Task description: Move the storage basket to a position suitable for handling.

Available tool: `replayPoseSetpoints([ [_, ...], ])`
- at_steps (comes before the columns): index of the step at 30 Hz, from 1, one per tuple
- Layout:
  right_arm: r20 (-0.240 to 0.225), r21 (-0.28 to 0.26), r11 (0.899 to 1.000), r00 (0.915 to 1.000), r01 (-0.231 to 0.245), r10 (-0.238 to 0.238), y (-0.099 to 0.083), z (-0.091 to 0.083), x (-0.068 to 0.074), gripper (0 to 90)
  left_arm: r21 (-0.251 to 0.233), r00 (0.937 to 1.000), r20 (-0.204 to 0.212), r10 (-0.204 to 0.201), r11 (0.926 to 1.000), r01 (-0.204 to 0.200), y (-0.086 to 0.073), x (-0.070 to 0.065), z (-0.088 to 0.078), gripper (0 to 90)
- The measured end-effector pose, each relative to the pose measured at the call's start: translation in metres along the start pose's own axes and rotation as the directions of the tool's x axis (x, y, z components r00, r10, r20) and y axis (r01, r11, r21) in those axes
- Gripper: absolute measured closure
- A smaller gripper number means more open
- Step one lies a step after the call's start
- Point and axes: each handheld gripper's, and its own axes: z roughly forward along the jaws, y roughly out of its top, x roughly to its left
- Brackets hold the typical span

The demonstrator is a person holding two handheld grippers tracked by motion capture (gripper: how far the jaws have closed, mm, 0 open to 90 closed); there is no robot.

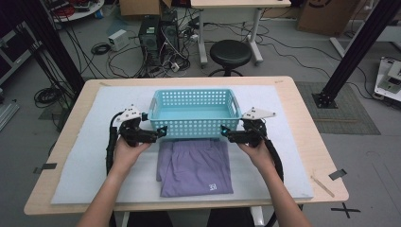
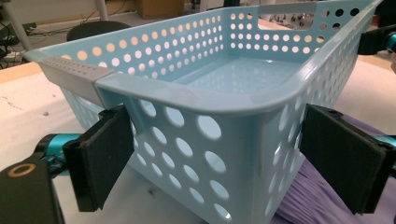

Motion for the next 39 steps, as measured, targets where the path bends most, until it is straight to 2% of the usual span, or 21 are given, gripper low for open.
replayPoseSetpoints([
  [2, 0.005, -0.016, 1.000, 1.0000, -0.006, 0.006, 0.004, 0.006, -0.003, 18.7, -0.041, 0.9998, 0.014, -0.013, 0.9991, 0.014, 0.001, 0.010, 0.004, 10.4],
  [4, -0.001, -0.031, 0.999, 0.9998, -0.021, 0.021, 0.008, 0.012, -0.009, 18.7, -0.075, 0.9998, 0.016, -0.010, 0.9971, 0.011, -0.001, 0.016, 0.009, 9.8],
  [8, 0.001, -0.029, 1.000, 0.9999, -0.010, 0.010, 0.005, 0.020, -0.014, 18.7, -0.069, 0.9987, 0.036, 0.035, 0.9971, -0.033, -0.008, 0.021, 0.015, 9.5],
  [11, 0.004, 0.016, 1.000, 0.9999, -0.013, 0.013, 0.002, 0.020, -0.015, 18.8, -0.009, 0.9982, 0.008, 0.059, 0.9982, -0.059, -0.010, 0.013, 0.015, 10.4],
  [13, 0.009, 0.053, 0.999, 1.0000, 0.004, -0.004, -0.003, 0.020, -0.013, 19.0, 0.053, 0.9984, 0.005, 0.056, 0.9970, -0.056, -0.015, 0.009, 0.014, 12.8],
  [14, 0.012, 0.073, 0.997, 0.9999, 0.008, -0.008, -0.006, 0.021, -0.012, 19.0, 0.096, 0.9982, -0.004, 0.059, 0.9936, -0.059, -0.019, 0.007, 0.014, 13.6],
  [16, 0.014, 0.121, 0.992, 0.9995, 0.026, -0.027, -0.014, 0.023, -0.009, 19.1, 0.149, 0.9972, -0.027, 0.070, 0.9867, -0.065, -0.026, 0.002, 0.015, 14.2],
  [17, 0.025, 0.140, 0.990, 0.9991, 0.031, -0.035, -0.017, 0.024, -0.007, 19.2, 0.173, 0.9974, -0.037, 0.061, 0.9834, -0.053, -0.028, 0.001, 0.015, 14.8],
  [20, 0.062, 0.168, 0.986, 0.9978, 0.014, -0.024, -0.024, 0.023, -0.006, 23.8, 0.182, 0.9972, -0.074, -0.003, 0.9831, 0.017, -0.031, 0.002, 0.009, 15.9],
  [21, 0.065, 0.168, 0.986, 0.9979, -0.006, -0.005, -0.026, 0.020, -0.009, 22.9, 0.180, 0.9952, -0.095, -0.022, 0.9828, 0.039, -0.033, 0.002, 0.005, 15.9],
  [23, 0.079, 0.161, 0.986, 0.9963, -0.047, 0.034, -0.030, 0.015, -0.015, 23.2, 0.169, 0.9936, -0.101, -0.051, 0.9833, 0.068, -0.035, 0.004, 0.001, 15.8],
  [24, 0.087, 0.152, 0.986, 0.9950, -0.061, 0.048, -0.032, 0.013, -0.018, 22.8, 0.168, 0.9933, -0.105, -0.050, 0.9834, 0.067, -0.035, 0.003, 0.001, 15.8],
  [26, 0.073, 0.138, 0.987, 0.9949, -0.078, 0.069, -0.034, 0.012, -0.020, 22.6, 0.160, 0.9924, -0.120, -0.025, 0.9862, 0.044, -0.035, 0.001, 0.001, 15.8],
  [29, 0.103, 0.118, 0.993, 0.9945, -0.029, 0.017, -0.030, 0.014, -0.012, 26.1, 0.138, 0.9886, -0.151, -0.008, 0.9900, 0.029, -0.028, -0.001, 0.004, 17.0],
  [31, 0.118, 0.112, 0.994, 0.9929, 0.002, -0.015, -0.026, 0.017, -0.006, 28.3, 0.109, 0.9811, -0.192, 0.023, 0.9941, -0.002, -0.025, -0.001, 0.003, 22.0],
  [32, 0.117, 0.106, 0.994, 0.9930, 0.003, -0.016, -0.024, 0.019, -0.006, 28.5, 0.089, 0.9803, -0.197, 0.018, 0.9960, 0.000, -0.025, 0.000, 0.003, 26.8],
  [34, 0.113, 0.094, 0.996, 0.9936, -0.013, 0.002, -0.019, 0.021, -0.006, 30.4, 0.097, 0.9806, -0.196, -0.006, 0.9950, 0.025, -0.023, 0.005, 0.005, 29.2],
  [36, 0.135, 0.101, 0.995, 0.9908, -0.023, 0.010, -0.015, 0.025, -0.007, 31.9, 0.100, 0.9743, -0.225, -0.004, 0.9946, 0.028, -0.017, 0.007, 0.009, 29.2],
  [39, 0.168, 0.084, 0.995, 0.9850, -0.053, 0.038, -0.012, 0.031, -0.008, 32.1, 0.088, 0.9642, -0.265, 0.004, 0.9959, 0.020, -0.014, 0.009, 0.016, 31.2],
])
